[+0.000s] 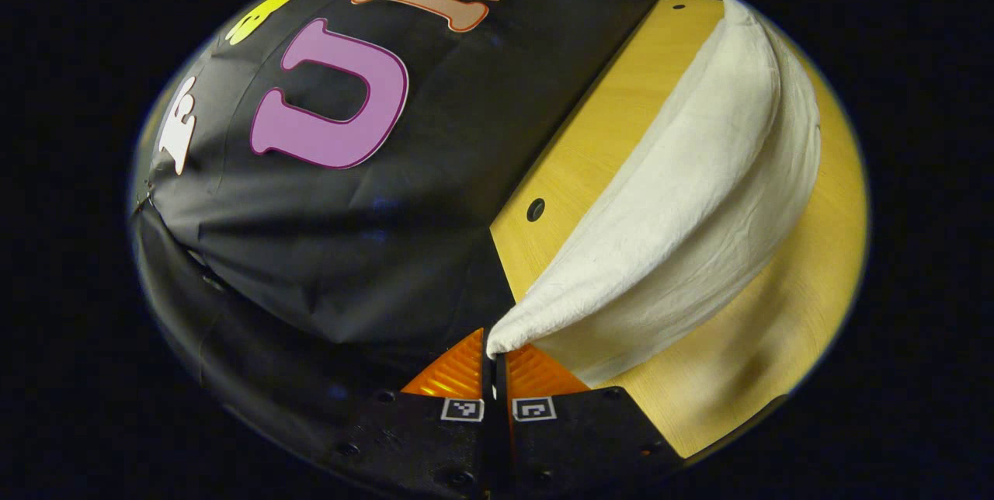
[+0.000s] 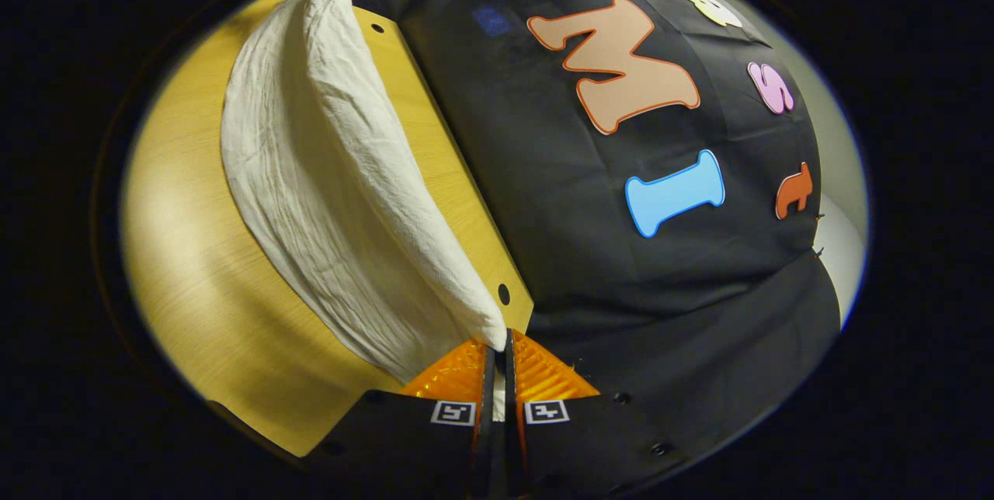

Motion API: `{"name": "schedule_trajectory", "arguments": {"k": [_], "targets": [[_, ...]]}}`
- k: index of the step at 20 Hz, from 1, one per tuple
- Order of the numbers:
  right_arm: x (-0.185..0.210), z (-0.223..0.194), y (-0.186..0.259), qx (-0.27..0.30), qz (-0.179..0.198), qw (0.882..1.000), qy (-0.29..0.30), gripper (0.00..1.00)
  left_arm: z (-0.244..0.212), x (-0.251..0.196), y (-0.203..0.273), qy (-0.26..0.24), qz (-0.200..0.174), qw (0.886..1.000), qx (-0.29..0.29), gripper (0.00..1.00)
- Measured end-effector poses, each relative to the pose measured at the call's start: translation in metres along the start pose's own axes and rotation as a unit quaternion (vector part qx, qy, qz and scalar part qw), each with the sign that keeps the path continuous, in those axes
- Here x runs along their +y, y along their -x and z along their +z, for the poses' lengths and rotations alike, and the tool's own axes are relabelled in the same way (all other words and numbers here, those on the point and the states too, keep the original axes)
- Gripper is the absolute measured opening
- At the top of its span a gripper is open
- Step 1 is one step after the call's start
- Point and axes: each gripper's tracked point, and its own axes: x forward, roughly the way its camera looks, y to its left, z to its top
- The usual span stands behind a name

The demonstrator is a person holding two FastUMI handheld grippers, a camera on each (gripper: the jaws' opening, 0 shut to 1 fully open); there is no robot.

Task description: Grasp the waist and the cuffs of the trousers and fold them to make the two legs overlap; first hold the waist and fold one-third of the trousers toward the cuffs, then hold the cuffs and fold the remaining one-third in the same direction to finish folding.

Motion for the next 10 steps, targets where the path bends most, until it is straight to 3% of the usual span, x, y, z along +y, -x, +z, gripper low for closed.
{"name": "schedule_trajectory", "arguments": {"k": [3, 10], "targets": [[0.002, 0.009, -0.023, 0.031, -0.022, 0.999, -0.002, 0.09, 0.017, 0.004, -0.038, 0.025, -0.019, 0.999, -0.016, 0.00], [0.018, 0.014, -0.082, 0.049, -0.016, 0.999, -0.009, 0.09, 0.033, -0.016, -0.102, 0.014, -0.028, 0.999, -0.013, 0.00]]}}
